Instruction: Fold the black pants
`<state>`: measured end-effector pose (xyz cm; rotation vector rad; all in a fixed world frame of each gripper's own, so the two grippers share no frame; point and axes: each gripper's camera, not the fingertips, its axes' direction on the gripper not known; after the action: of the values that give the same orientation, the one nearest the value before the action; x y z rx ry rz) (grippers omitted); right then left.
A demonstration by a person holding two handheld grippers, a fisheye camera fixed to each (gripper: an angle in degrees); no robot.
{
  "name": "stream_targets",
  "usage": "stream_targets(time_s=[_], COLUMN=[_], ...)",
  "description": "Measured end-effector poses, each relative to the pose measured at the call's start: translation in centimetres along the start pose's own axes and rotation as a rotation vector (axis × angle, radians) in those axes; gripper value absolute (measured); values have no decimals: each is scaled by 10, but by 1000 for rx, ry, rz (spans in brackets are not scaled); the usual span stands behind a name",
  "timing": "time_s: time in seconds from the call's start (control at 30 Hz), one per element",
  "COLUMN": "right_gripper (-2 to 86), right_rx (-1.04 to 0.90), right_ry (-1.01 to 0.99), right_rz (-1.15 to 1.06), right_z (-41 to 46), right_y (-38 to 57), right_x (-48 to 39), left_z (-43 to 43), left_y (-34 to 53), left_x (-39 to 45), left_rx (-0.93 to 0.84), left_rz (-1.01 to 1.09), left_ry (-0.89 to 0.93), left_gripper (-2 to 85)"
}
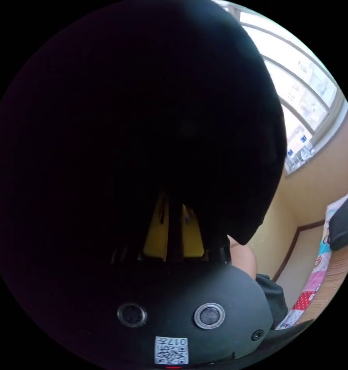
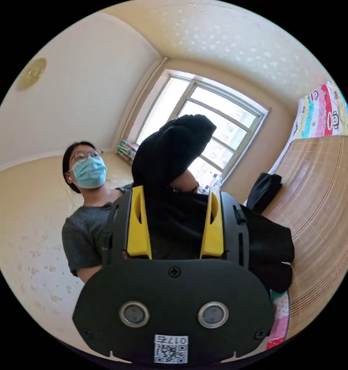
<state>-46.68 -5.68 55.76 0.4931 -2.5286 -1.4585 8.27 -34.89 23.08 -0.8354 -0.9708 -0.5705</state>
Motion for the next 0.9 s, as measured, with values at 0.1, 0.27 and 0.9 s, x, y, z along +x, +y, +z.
stream_targets(time_s=[0.1,0.27,0.9], right_gripper=[201,77,32], right_rx=[34,38,255], right_ry=[-178,-400,592], right_rz=[-37,-159,-695], right_z=[0,-10,-106], right_y=[-24,-47,-7], right_x=[24,35,-153], left_z=[-24,-74,-198], left_y=[35,81,152], left_x=[-53,-114,-99], left_rx=[20,-80,-32], left_rz=[-195,-641,-990], left_ry=[-24,-355,-2052], left_gripper=[44,46,93])
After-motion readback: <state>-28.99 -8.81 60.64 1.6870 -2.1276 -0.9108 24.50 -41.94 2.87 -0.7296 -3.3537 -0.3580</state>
